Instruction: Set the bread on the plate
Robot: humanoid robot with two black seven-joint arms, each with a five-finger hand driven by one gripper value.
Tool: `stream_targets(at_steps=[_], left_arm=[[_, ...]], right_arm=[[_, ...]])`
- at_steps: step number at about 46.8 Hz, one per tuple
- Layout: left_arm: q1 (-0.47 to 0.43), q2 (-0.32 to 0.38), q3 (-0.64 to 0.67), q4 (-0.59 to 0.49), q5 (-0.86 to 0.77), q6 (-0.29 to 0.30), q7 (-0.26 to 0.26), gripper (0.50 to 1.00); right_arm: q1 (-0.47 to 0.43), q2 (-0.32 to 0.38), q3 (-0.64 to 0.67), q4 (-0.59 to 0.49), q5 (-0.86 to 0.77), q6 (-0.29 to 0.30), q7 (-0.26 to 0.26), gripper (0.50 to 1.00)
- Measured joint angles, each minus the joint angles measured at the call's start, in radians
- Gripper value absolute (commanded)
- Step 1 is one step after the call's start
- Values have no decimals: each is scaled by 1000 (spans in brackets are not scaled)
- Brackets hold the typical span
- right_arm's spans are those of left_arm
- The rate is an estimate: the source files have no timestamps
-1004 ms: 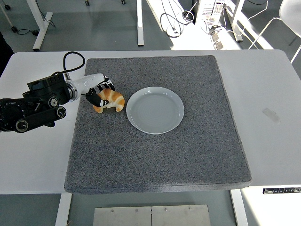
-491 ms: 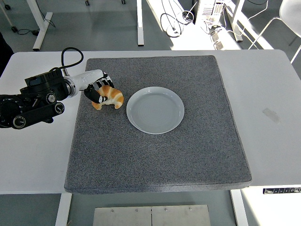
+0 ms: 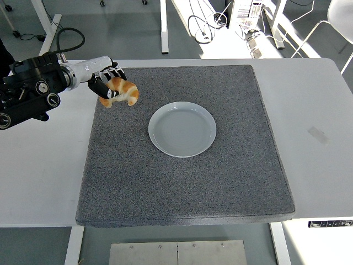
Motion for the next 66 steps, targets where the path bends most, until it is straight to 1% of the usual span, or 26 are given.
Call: stream_targets(at_steps=[17,22,26,37,48,58,66], left_arm=[[-67,-2,-25,-32,7,-13,0,511],[-75,-14,-38,-47,9,-13,0,511],[-75,-37,-40,-51,11,-13,0,511],[-68,-129,-40,-51,19,-12,5,511],[-60,-194,-38,-47,38,-8,8,511],[-37,-235,-35,-32,39,-2,8,511],[-12,-251,-30,-17,44,3,4,511]], right_arm=[[0,0,0,0,0,0,0,1000],[0,0,0,0,0,0,0,1000],[0,0,0,0,0,0,0,1000],[0,0,0,0,0,0,0,1000],[0,0,0,0,0,0,0,1000],[0,0,0,0,0,0,0,1000],[0,0,0,0,0,0,0,1000]])
